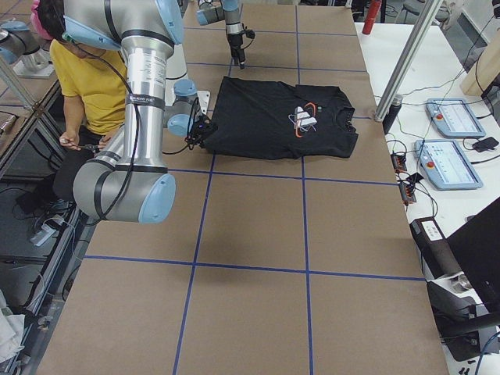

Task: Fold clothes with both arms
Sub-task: 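Move both grippers to the shirt's hem corners nearest the robot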

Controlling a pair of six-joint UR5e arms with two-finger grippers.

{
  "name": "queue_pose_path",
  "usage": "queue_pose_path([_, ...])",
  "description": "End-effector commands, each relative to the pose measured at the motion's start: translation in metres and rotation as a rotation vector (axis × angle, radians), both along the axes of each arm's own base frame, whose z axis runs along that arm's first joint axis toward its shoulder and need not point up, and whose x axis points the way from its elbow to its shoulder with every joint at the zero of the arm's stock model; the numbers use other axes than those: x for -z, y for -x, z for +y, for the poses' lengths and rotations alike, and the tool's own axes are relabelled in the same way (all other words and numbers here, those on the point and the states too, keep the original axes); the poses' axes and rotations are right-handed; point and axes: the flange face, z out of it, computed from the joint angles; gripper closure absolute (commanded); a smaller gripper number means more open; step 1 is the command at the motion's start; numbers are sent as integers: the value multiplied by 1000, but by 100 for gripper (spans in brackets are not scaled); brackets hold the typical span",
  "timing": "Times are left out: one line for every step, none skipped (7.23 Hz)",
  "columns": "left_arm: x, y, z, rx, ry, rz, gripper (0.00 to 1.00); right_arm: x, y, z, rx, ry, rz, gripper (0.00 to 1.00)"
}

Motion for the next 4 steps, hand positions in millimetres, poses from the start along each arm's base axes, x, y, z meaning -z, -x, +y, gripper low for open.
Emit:
queue_pose_path([-4, -23, 34, -35, 9, -66, 19, 0, -2, -3, -8, 1, 0, 100])
queue_pose_path([-7, -28, 44, -54, 8, -80, 26, 3, -4, -3, -8, 1, -4, 100])
queue_pose_path([-9, -29, 48, -63, 8, -87, 30, 3, -6, -3, -8, 1, -4, 100])
queue_pose_path([-10, -30, 50, -67, 9, -91, 33, 4, -8, -3, -8, 1, -4, 100])
